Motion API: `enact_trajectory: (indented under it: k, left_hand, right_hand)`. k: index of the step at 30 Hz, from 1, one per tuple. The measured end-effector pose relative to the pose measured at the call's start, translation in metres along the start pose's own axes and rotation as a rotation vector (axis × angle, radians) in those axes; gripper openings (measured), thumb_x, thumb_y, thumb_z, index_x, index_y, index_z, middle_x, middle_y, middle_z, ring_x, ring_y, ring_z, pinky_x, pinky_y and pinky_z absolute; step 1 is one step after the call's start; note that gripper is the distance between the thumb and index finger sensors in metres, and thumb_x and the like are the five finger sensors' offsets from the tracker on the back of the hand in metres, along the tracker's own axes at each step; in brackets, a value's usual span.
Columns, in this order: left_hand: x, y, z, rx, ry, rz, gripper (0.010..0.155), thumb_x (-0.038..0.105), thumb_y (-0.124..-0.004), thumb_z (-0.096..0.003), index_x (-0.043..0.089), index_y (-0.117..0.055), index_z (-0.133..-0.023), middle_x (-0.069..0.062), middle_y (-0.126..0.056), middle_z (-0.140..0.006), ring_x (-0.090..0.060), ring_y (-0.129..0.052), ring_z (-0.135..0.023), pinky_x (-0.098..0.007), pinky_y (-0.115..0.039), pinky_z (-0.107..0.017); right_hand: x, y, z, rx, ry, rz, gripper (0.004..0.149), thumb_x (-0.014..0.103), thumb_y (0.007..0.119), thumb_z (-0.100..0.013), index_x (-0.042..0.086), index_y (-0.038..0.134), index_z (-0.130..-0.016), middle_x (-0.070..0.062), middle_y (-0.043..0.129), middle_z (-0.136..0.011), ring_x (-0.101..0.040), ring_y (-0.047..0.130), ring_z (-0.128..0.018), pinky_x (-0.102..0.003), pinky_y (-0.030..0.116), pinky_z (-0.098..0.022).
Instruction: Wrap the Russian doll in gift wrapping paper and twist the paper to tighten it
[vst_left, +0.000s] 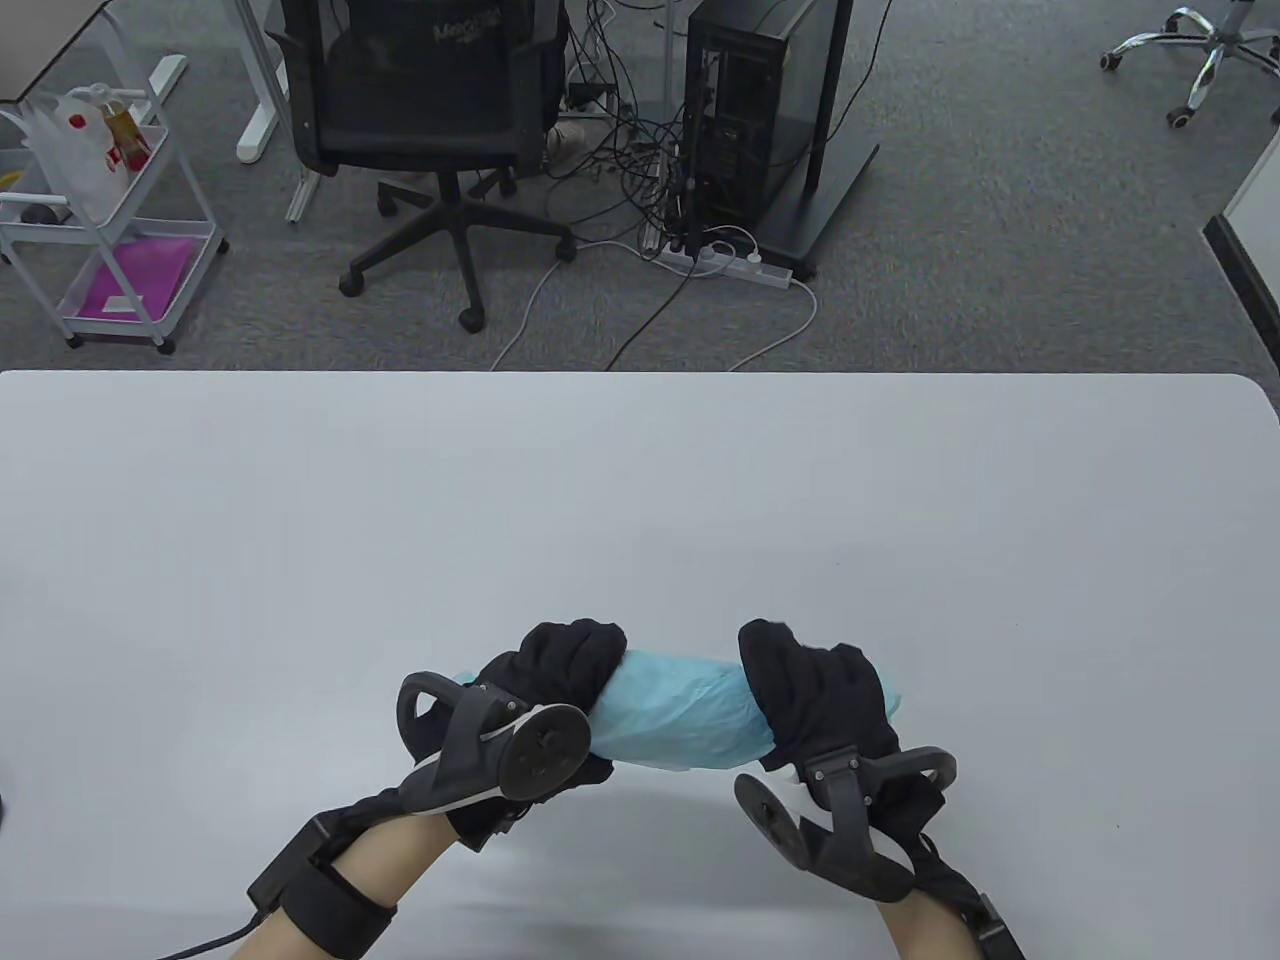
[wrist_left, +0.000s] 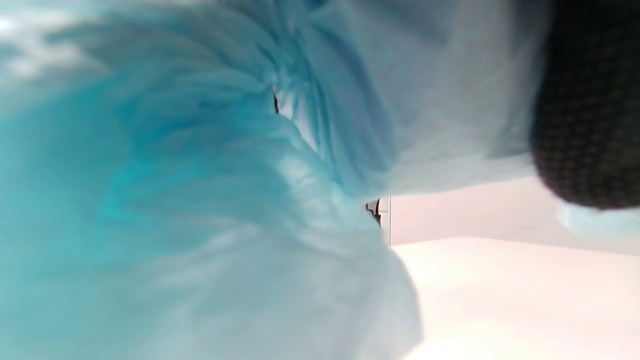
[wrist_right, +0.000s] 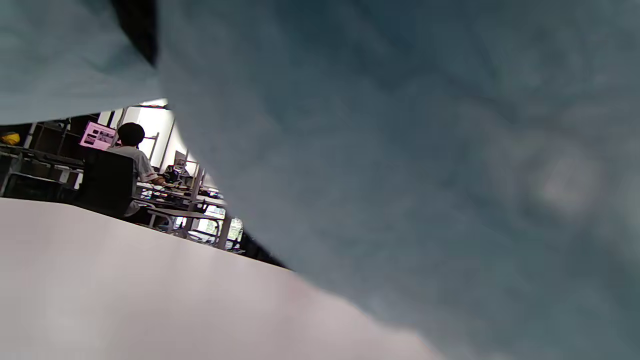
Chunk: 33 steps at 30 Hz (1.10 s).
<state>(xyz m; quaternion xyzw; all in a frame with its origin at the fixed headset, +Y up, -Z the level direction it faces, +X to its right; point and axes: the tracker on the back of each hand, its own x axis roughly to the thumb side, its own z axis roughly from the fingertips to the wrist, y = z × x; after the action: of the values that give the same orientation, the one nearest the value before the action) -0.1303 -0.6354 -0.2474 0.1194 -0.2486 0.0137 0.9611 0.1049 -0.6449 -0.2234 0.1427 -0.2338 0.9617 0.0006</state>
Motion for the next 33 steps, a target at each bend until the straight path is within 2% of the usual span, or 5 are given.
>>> enact_trajectory:
  k: [5, 11, 17, 20, 33]
  left_hand:
    - [0.002, -0.006, 0.006, 0.076, -0.003, -0.086, 0.113, 0.067, -0.097, -0.0118, 0.037, -0.037, -0.102, 0.010, -0.060, -0.107, -0.019, -0.084, -0.097, -0.033, -0.087, -0.062]
    - [0.000, -0.012, 0.017, 0.129, -0.037, -0.161, 0.113, 0.067, -0.097, -0.0133, 0.040, -0.032, -0.102, 0.013, -0.055, -0.109, -0.016, -0.080, -0.101, -0.034, -0.085, -0.066]
    - [-0.009, -0.009, 0.024, 0.191, -0.033, -0.196, 0.113, 0.068, -0.096, -0.0147, 0.040, -0.029, -0.102, 0.014, -0.052, -0.110, -0.014, -0.078, -0.103, -0.033, -0.084, -0.068]
    - [-0.012, -0.010, 0.024, 0.198, -0.026, -0.165, 0.113, 0.067, -0.096, -0.0154, 0.039, -0.029, -0.102, 0.013, -0.052, -0.110, -0.016, -0.077, -0.103, -0.034, -0.083, -0.068]
    - [-0.006, -0.016, 0.027, 0.320, -0.123, -0.327, 0.112, 0.069, -0.095, -0.0165, 0.040, -0.025, -0.101, 0.014, -0.048, -0.110, -0.014, -0.075, -0.104, -0.033, -0.082, -0.070]
  right_hand:
    - [-0.010, 0.003, -0.019, 0.257, 0.013, -0.221, 0.052, 0.040, 0.091, -0.037, 0.017, 0.077, -0.080, 0.009, 0.101, -0.056, 0.002, 0.097, -0.027, -0.036, 0.091, -0.032]
    - [-0.019, 0.025, -0.029, 0.722, -0.026, -0.604, 0.054, 0.041, 0.089, -0.040, 0.009, 0.074, -0.081, 0.008, 0.100, -0.056, 0.002, 0.096, -0.027, -0.036, 0.090, -0.030]
    - [-0.034, 0.056, -0.024, 0.943, -0.037, -1.200, 0.067, 0.049, 0.086, -0.041, 0.002, 0.069, -0.086, 0.001, 0.099, -0.069, 0.000, 0.102, -0.039, -0.037, 0.092, -0.034]
    - [-0.036, 0.076, -0.016, 0.891, 0.055, -1.535, 0.063, 0.049, 0.085, -0.043, -0.003, 0.075, -0.079, -0.003, 0.103, -0.061, -0.003, 0.105, -0.033, -0.038, 0.093, -0.025]
    - [-0.010, 0.119, 0.008, 1.015, 0.003, -2.000, 0.051, 0.044, 0.074, -0.050, -0.006, 0.084, -0.059, 0.002, 0.101, -0.025, 0.006, 0.087, 0.002, -0.027, 0.086, 0.006]
